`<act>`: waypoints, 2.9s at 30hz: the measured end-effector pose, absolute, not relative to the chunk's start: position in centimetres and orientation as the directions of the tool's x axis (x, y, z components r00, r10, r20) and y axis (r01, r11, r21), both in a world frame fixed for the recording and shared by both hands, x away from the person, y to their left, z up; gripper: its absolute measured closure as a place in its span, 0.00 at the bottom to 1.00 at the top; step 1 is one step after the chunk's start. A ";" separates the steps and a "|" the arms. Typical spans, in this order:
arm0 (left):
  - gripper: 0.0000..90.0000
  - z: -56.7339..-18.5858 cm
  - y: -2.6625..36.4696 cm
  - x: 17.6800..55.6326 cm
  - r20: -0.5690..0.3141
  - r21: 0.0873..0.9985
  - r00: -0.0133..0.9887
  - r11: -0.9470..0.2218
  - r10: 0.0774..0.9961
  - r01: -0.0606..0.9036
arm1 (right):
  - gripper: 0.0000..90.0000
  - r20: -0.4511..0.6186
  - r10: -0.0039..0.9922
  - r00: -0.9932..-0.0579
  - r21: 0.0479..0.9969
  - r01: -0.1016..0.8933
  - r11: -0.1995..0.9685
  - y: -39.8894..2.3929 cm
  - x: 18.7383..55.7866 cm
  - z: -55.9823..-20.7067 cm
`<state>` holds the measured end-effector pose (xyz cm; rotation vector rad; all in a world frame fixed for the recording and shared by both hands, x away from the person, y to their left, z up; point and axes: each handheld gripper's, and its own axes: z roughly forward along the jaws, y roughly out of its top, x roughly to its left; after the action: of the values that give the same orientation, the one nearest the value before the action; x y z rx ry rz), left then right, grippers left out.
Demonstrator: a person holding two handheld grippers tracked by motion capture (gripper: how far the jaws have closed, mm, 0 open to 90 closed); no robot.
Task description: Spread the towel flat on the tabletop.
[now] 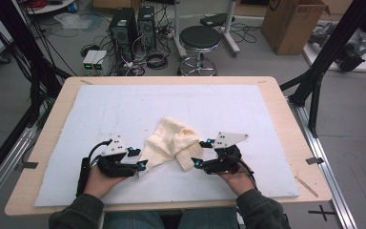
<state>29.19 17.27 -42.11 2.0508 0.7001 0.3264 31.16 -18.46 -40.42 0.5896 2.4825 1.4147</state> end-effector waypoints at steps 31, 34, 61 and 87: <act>0.90 -44.4 16.5 30.6 -0.087 0.766 0.814 -0.484 0.574 0.423 | 0.93 0.113 0.321 -0.940 0.729 0.298 0.617 -14.7 33.2 -44.3; 0.92 -44.4 16.5 30.7 -0.094 0.764 0.810 -0.480 0.578 0.431 | 0.97 0.118 0.317 -0.941 0.730 0.299 0.615 -14.7 33.2 -44.3; 0.98 -42.5 18.4 29.8 -0.115 0.841 0.790 -0.365 0.602 0.400 | 0.98 0.071 0.388 -0.919 0.791 0.289 0.540 -21.4 32.1 -40.9; 0.99 -42.0 18.4 26.5 -0.083 0.835 0.810 -0.403 0.581 0.375 | 0.98 0.068 0.403 -0.913 0.788 0.297 0.539 -26.0 29.1 -41.2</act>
<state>26.51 18.44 -42.00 2.0389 0.7070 0.2725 29.07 -25.98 -41.20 0.6049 2.6470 1.3204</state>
